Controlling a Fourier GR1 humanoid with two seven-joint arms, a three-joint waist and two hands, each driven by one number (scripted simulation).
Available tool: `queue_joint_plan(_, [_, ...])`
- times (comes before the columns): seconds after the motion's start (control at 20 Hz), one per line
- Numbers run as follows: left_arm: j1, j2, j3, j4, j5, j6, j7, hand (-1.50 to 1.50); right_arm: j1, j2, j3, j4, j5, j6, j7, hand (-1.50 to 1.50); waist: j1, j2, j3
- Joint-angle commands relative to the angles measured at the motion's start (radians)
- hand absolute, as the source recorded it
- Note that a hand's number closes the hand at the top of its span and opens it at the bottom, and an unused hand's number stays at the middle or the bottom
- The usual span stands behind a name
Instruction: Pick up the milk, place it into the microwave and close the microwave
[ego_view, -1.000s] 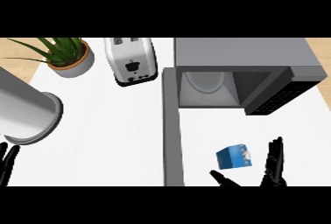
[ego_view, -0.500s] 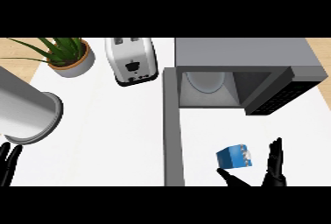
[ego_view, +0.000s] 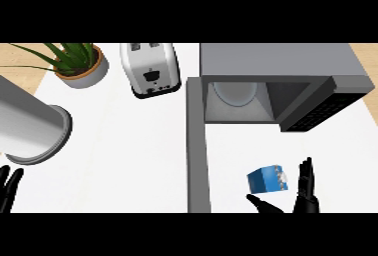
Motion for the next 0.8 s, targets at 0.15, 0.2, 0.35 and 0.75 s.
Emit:
queue_joint_plan(0.15, [-0.047,0.020,0.076,0.048,0.033,-0.033,-0.010,-1.50,-0.065,0.009,-0.047,0.148,-0.037,0.129,-0.069,-1.50,0.000,0.000,0.000])
queue_joint_plan(0.2, [-0.007,-0.005,-0.067,0.055,-0.047,0.041,-0.065,-1.50,-0.093,0.033,-0.077,0.221,-0.053,0.136,-0.132,-1.50,0.001,0.000,0.000])
queue_joint_plan(0.35, [-0.004,0.002,0.049,0.036,0.023,-0.034,-0.018,-1.50,-0.152,0.061,-0.078,0.257,-0.036,0.046,-0.150,-1.50,0.002,0.000,0.000])
queue_joint_plan(0.75, [0.069,-0.005,0.036,-0.006,0.034,-0.053,-0.038,-1.50,-0.127,0.054,-0.140,0.262,-0.132,0.249,-0.248,1.50,0.003,-0.001,0.000])
